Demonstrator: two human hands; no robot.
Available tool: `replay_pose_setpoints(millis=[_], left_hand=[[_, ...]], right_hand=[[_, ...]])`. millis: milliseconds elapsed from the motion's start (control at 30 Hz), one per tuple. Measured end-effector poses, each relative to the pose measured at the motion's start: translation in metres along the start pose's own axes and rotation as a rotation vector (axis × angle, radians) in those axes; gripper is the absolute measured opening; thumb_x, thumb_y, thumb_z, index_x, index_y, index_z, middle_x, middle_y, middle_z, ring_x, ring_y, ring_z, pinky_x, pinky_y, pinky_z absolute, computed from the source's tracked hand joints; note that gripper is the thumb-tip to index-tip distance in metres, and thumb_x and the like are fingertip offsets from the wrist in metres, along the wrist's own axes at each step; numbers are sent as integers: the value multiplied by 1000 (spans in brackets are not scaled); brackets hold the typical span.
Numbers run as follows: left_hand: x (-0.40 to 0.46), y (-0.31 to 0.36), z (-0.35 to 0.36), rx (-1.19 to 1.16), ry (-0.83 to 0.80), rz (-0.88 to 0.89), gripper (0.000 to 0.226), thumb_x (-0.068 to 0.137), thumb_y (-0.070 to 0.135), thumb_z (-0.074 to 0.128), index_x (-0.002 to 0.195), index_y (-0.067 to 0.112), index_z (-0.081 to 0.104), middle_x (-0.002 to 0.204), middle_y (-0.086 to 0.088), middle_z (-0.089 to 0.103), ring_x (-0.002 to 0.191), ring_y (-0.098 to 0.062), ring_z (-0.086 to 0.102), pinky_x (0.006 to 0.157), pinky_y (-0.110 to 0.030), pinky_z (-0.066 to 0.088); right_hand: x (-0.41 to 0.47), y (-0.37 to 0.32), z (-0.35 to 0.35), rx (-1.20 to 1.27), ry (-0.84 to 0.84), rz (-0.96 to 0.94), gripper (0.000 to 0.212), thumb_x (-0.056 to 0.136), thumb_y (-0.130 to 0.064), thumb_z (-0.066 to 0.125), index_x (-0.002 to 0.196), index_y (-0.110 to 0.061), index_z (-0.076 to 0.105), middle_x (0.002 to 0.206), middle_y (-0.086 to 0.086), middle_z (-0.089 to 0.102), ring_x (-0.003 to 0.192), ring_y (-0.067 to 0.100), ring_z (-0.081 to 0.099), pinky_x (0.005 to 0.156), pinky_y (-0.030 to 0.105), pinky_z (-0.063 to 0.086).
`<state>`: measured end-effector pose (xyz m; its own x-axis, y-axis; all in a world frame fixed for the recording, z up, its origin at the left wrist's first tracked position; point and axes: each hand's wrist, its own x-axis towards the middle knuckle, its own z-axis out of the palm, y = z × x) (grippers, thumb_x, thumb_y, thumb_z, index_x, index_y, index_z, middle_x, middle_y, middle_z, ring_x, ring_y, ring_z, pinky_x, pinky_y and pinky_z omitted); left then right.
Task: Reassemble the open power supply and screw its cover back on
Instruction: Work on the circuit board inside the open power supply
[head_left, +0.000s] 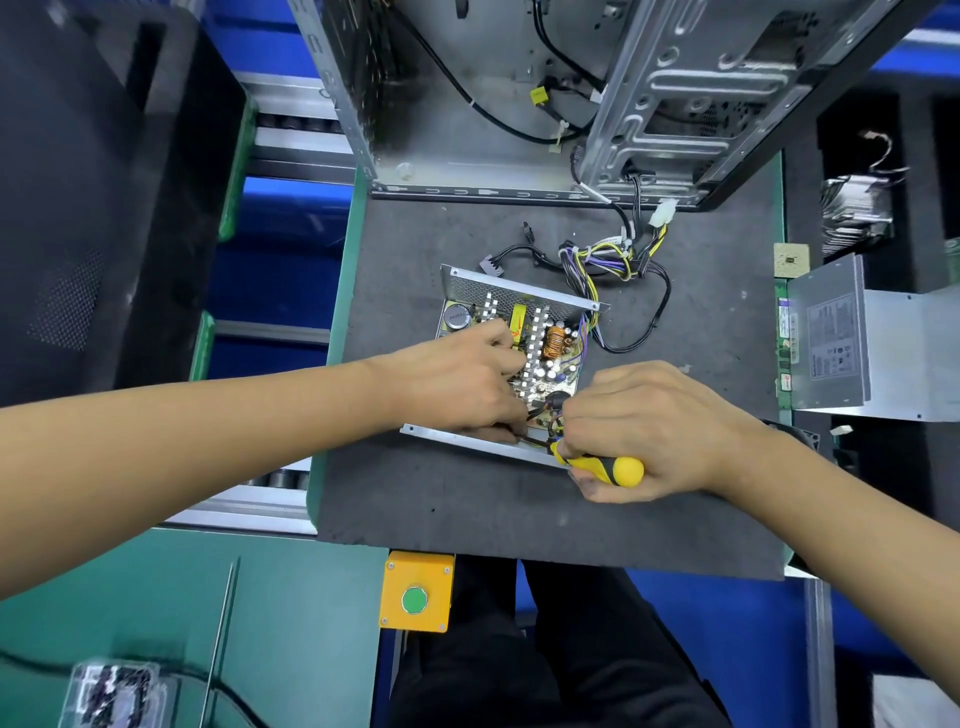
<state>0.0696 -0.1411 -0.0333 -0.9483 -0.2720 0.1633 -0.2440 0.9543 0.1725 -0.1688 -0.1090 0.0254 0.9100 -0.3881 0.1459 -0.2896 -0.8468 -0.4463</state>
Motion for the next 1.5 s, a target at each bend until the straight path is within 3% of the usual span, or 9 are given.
replay_pose_setpoints(millis=[267, 700, 900, 967, 1067, 1167, 1267, 1400, 1500], left_hand=[[0, -1, 2, 18, 50, 21, 27, 97, 39, 69, 72, 28, 65, 54, 7, 53, 67, -21, 47, 74, -34, 48], [-2, -7, 13, 76, 103, 92, 32, 100, 28, 56, 68, 28, 55, 54, 6, 51, 67, -22, 44, 73, -37, 40], [0, -9, 15, 71, 189, 146, 38, 105, 24, 40, 72, 27, 23, 49, 3, 44, 62, -23, 43, 71, -36, 34], [-1, -11, 17, 116, 203, 140, 44, 107, 17, 29, 64, 26, 26, 47, 3, 44, 60, -23, 45, 71, -37, 39], [-3, -13, 20, 204, 155, 155, 47, 98, 11, 42, 53, 23, 46, 48, 5, 46, 61, -22, 48, 70, -34, 44], [0, -12, 19, 170, 185, 136, 59, 107, 18, 23, 54, 22, 48, 47, 4, 47, 60, -23, 48, 73, -35, 36], [1, -10, 19, 154, 188, 145, 44, 100, 18, 38, 56, 24, 45, 48, 4, 45, 58, -23, 46, 72, -33, 34], [2, -11, 17, 224, 136, 131, 44, 90, 6, 35, 50, 22, 49, 46, 4, 44, 59, -21, 48, 72, -33, 35], [3, -10, 11, 202, 115, 120, 38, 84, 11, 39, 49, 21, 50, 46, 3, 45, 57, -21, 48, 73, -34, 36]], right_hand=[[10, -7, -3, -55, 53, -31, 19, 80, -18, 70, 68, -12, 57, 62, 1, 48, 53, 26, 40, 51, 31, 36], [21, -9, -17, -21, -176, -19, 15, 79, -25, 67, 75, -16, 56, 71, -2, 47, 60, 26, 46, 59, 38, 43], [33, -9, -24, -120, -183, -43, 14, 80, -31, 68, 78, -20, 60, 73, -4, 55, 58, 25, 48, 55, 35, 47], [36, -12, -23, -131, -177, -57, 15, 79, -29, 69, 77, -20, 57, 71, -3, 55, 56, 27, 48, 54, 38, 48], [41, -15, -20, -140, -186, -111, 14, 79, -26, 68, 77, -19, 56, 70, -2, 54, 57, 28, 50, 55, 38, 48], [40, -15, -21, -169, -207, -162, 12, 81, -24, 66, 81, -19, 56, 70, -1, 53, 60, 27, 53, 59, 35, 48], [37, -15, -22, -175, -243, -158, 13, 85, -25, 66, 87, -19, 55, 72, -1, 51, 60, 27, 53, 60, 36, 48], [43, -20, -24, -155, -288, -58, 15, 83, -31, 60, 86, -20, 50, 74, -2, 55, 55, 30, 42, 52, 41, 48], [47, -22, -36, -211, -341, -60, 24, 75, -40, 55, 81, -24, 38, 74, -4, 53, 53, 23, 31, 42, 32, 40]])
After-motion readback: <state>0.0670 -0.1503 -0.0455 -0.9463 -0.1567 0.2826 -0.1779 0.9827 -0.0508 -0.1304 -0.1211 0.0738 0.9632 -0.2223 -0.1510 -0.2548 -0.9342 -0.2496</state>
